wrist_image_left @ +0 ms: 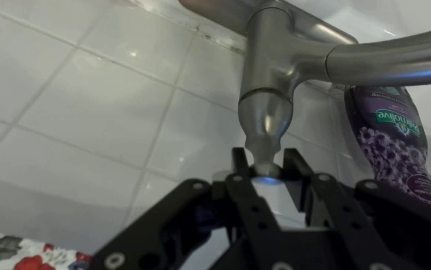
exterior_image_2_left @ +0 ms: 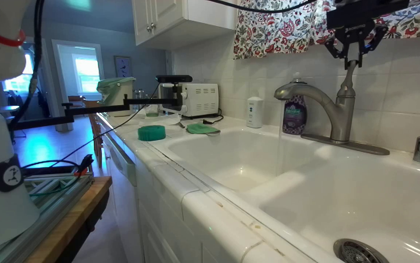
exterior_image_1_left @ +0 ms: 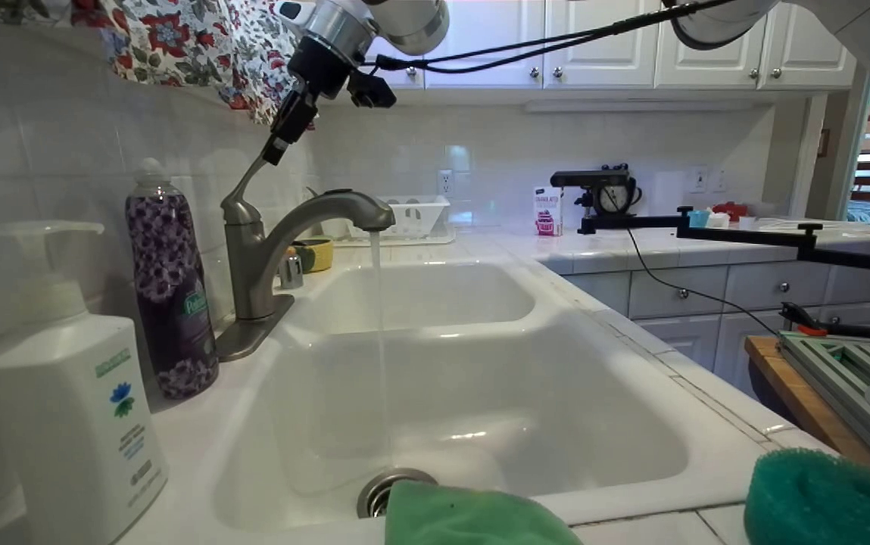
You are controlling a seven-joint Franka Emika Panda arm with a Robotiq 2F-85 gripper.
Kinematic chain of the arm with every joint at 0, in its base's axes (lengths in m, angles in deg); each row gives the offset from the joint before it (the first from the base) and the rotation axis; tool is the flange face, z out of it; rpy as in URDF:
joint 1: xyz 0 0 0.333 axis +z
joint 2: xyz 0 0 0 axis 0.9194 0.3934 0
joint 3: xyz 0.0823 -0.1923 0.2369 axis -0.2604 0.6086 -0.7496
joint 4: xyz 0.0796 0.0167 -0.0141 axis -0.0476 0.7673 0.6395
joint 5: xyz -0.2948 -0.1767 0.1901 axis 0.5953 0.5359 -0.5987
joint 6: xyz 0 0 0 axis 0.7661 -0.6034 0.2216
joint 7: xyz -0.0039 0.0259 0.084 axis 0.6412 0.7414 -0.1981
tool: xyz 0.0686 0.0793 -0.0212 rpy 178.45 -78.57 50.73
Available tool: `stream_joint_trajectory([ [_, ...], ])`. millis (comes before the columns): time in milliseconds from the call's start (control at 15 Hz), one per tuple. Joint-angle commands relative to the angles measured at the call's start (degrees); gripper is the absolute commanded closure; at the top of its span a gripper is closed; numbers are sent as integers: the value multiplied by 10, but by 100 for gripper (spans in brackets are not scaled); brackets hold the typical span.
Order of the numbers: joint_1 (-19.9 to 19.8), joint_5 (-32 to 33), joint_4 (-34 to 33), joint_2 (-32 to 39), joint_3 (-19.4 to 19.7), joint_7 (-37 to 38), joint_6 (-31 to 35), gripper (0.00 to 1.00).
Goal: Open the faucet
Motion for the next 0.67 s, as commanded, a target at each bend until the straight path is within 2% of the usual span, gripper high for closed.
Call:
stream_joint_trajectory([
  [0, -3, -4, -51, 19, -12, -28, -11, 93],
  [200, -3, -4, -55, 22, -15, -32, -11, 93],
  [267, -2, -3, -55, 22, -14, -30, -12, 52],
  [600, 2, 4, -77, 17, -12, -16, -23, 17],
])
